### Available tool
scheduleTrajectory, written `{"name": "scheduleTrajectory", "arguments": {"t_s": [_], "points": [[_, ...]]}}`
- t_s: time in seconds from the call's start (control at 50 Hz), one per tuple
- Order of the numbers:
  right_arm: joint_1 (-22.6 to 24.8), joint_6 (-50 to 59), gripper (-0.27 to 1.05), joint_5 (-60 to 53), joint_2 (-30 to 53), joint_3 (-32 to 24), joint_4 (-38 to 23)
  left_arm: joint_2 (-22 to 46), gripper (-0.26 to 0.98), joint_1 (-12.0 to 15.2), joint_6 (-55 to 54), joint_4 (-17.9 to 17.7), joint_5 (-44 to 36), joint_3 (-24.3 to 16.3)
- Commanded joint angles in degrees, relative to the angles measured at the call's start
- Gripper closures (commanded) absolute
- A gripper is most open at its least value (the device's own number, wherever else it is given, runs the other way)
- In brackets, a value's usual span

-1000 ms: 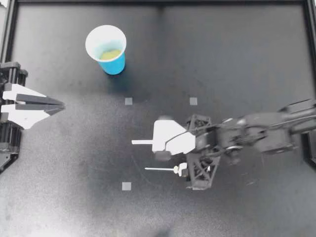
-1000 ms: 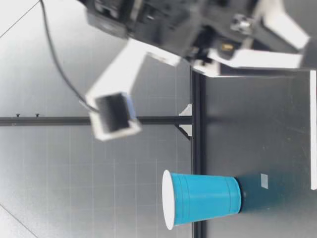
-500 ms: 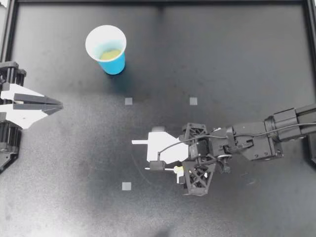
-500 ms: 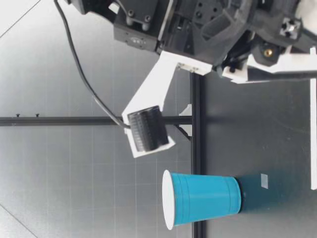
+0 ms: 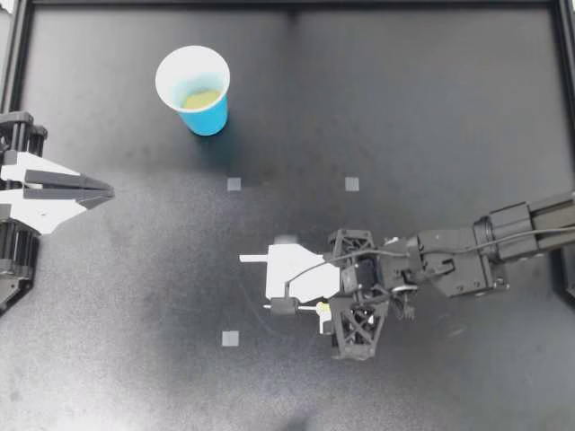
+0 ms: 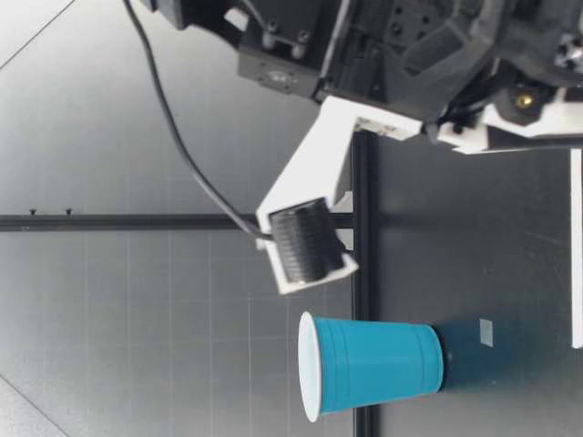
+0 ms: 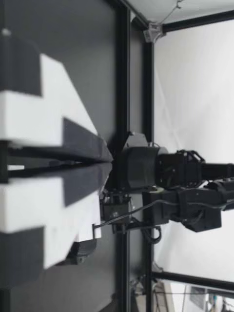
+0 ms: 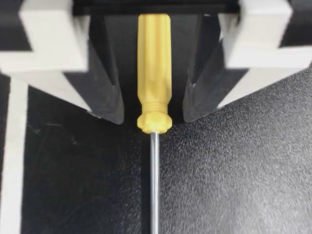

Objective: Pick up the screwdriver with the right arm, hand it over to the left arm then place it into the cup.

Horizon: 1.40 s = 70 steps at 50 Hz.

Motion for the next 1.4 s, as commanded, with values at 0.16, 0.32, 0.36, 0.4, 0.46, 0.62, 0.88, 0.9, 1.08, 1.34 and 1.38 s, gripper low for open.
{"name": "scheduleTrajectory", "arguments": {"t_s": [0.16,0.32,0.36,0.4,0.46,0.62,0.88,0.9,1.08,1.34,1.38], "points": [[0.53,0.97,0.35,-0.35,-0.35,-0.88,0.09,0.18,0.6,0.18,-0.09,-0.09,-0.26,-0.7],[0.53,1.14,0.54,0.18,-0.44,-0.79,0.09,0.18,0.6,0.18,-0.09,0.0,-0.26,-0.79],[0.53,1.14,0.58,0.18,-0.53,-0.79,0.09,0.18,0.6,0.09,-0.09,0.0,-0.26,-0.7],[0.53,1.14,0.62,0.09,-0.79,-0.88,0.09,0.18,0.6,0.09,0.0,0.0,-0.26,-0.7],[0.53,1.14,0.66,0.09,-1.32,-0.79,0.09,0.18,0.6,0.09,-0.09,0.0,-0.35,-0.53],[0.53,1.14,0.68,-1.41,-3.87,-0.35,0.09,1.41,0.6,0.09,-0.09,-0.09,-1.23,-0.18],[0.53,3.69,0.68,-19.07,-10.63,6.68,0.09,8.17,0.47,0.09,-0.35,0.0,-6.86,-0.44],[0.53,3.96,0.68,-21.18,-11.16,7.56,0.09,8.7,0.45,0.09,-0.44,-0.09,-7.38,-0.53],[-0.53,6.15,0.68,-39.02,-15.21,14.15,0.18,13.1,0.25,0.09,-1.05,0.0,-11.95,-1.05],[-3.69,4.75,0.68,-57.83,-16.61,16.79,0.09,21.53,0.08,0.09,-2.64,0.0,-18.19,-4.31],[-4.22,4.22,0.68,-59.41,-16.61,16.61,0.09,22.68,0.08,0.09,-3.08,0.0,-18.81,-5.01]]}}
